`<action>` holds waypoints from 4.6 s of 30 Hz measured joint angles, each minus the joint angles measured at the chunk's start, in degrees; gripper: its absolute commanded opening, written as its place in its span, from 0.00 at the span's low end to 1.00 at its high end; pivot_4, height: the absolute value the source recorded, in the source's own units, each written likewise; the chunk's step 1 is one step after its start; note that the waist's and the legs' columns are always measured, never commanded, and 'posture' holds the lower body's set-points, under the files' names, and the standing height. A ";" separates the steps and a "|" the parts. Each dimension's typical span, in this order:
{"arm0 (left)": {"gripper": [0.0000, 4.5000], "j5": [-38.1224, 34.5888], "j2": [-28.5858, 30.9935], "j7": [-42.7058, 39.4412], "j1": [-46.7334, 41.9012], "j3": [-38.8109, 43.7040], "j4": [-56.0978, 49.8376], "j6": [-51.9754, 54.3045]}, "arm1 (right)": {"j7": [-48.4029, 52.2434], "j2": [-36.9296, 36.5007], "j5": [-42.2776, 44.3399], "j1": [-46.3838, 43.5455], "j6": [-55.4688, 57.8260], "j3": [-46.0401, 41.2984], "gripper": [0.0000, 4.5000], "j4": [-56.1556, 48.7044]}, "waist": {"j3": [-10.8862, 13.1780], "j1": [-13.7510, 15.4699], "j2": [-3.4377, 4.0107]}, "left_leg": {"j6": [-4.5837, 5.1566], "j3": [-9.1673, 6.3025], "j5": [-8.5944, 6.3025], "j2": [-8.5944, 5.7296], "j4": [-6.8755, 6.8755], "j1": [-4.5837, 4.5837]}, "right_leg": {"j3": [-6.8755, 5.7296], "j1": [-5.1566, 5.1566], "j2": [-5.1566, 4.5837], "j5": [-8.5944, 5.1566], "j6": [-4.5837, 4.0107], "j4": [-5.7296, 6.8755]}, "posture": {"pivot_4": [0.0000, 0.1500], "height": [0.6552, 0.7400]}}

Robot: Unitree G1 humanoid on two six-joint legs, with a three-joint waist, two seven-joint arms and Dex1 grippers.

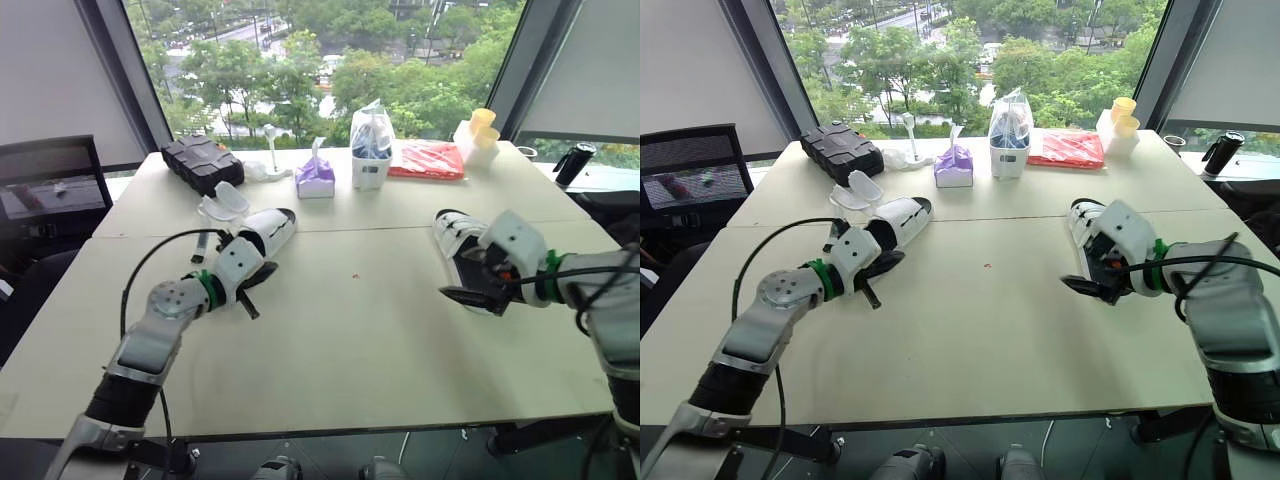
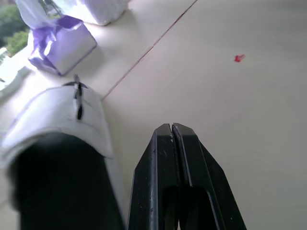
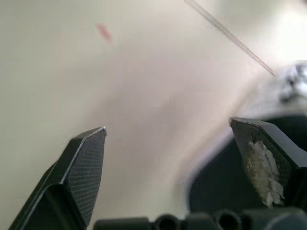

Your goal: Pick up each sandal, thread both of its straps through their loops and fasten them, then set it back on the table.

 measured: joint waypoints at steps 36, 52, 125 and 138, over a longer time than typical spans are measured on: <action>0.58 41.92 -11.66 42.96 -38.99 -21.31 75.46 -33.80 | -28.37 8.25 21.84 -0.04 11.97 1.14 1.00 -5.39 | -0.02 1.32 -0.10 | 0.13 -0.09 0.00 -0.35 0.31 -0.82 | -0.26 -0.60 -0.08 0.30 0.36 0.07 | 1.00 1.00; 0.00 44.41 -12.51 49.23 -40.85 -23.90 78.18 -36.85 | -32.80 7.40 23.12 1.20 10.92 1.20 1.00 -5.91 | -0.02 1.52 -0.11 | 0.20 -0.16 -0.05 -0.37 0.78 -0.84 | -0.29 -0.44 -0.07 0.34 0.46 0.23 | 1.00 1.00; 0.12 53.23 -7.32 42.78 -36.60 -37.13 64.80 -86.93 | -30.94 -2.11 22.37 2.38 -2.13 4.04 1.00 2.45 | -0.29 1.43 -0.12 | 0.58 -0.01 -0.17 -0.42 1.09 -0.50 | -0.28 0.07 -0.28 0.43 0.63 0.12 | 1.00 1.00; 0.01 58.37 -7.47 50.62 -38.74 -38.96 65.27 -85.08 | -31.25 -2.08 22.42 2.41 -2.08 4.04 1.00 2.17 | -0.31 1.51 -0.10 | 0.58 -0.01 -0.17 -0.43 1.11 -0.47 | -0.29 0.13 -0.29 0.43 0.64 0.12 | 1.00 1.00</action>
